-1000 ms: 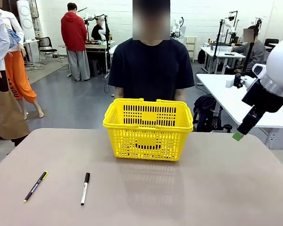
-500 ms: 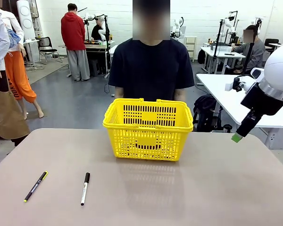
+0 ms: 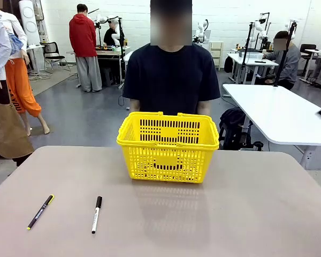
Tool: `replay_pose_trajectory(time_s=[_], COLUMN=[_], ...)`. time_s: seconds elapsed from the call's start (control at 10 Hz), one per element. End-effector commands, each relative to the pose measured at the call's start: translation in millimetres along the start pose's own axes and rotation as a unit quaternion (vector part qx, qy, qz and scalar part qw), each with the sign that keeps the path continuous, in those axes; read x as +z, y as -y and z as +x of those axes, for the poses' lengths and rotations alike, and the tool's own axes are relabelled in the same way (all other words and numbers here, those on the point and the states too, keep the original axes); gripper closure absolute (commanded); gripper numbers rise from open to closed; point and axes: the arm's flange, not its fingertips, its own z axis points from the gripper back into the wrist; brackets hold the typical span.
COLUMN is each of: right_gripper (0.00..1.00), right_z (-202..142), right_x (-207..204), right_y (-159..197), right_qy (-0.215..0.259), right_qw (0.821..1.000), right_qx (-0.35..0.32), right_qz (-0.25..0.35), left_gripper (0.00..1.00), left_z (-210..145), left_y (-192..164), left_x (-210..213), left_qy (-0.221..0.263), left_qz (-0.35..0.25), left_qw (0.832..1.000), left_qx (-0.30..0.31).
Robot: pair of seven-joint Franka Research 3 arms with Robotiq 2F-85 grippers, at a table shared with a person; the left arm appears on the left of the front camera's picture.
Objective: Place the items the person wants into the basket.
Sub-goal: Pick up the item the person points to and place it in the Market Basket.
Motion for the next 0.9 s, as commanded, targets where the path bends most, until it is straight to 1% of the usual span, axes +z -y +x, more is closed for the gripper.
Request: replay_pose_trajectory(time_s=[0.0, 0.1, 0.2, 0.3, 0.4, 0.5, 0.6, 0.7, 0.8], right_gripper=[0.0, 0.0, 0.0, 0.0, 0.0, 0.0, 0.0, 0.0, 0.0], right_z=[-35.1, -58.8, -80.9, -99.9, -117.4, -128.0, -134.2, -137.9, -137.7], right_x=[61.6, 82.4, 98.2, 108.3, 114.9, 117.6, 118.9, 119.1, 119.1], right_y=[29.7, 43.8, 60.7, 72.9, 78.3, 75.7, 70.3, 65.5, 61.2], right_qy=[0.048, 0.075, 0.118, 0.152, 0.18, 0.198, 0.205, 0.203, 0.197], right_qw=[0.996, 0.993, 0.989, 0.984, 0.981, 0.979, 0.978, 0.978, 0.979], right_qx=[-0.003, 0.0, -0.03, -0.041, -0.046, -0.044, -0.034, -0.038, -0.058], right_qz=[0.071, 0.087, 0.083, 0.077, 0.057, 0.038, 0.023, 0.011, -0.015], left_gripper=[0.0, 0.0, 0.0, 0.0, 0.0, 0.0, 0.0, 0.0, 0.0], left_z=[-0.8, -0.8, -0.8, -0.8, -0.8, -0.8, -0.8, -0.8, -0.8], left_y=[0.7, 0.7, 0.7, 0.7, 0.7, 0.7, 0.7, 0.7, 0.7], left_x=[0.5, 0.5, 0.5, 0.5, 0.5, 0.5, 0.5, 0.5, 0.5], left_qy=[0.012, 0.012, 0.012, 0.012, 0.012, 0.012, 0.012, 0.012, 0.012], left_qz=[-0.001, -0.001, -0.001, -0.001, -0.001, -0.001, -0.001, -0.001, -0.001], left_qw=[1.0, 1.0, 1.0, 1.0, 1.0, 1.0, 1.0, 1.0, 1.0], left_qx=[-0.011, -0.011, -0.011, -0.011, -0.011, -0.011, -0.011, -0.011, -0.011])
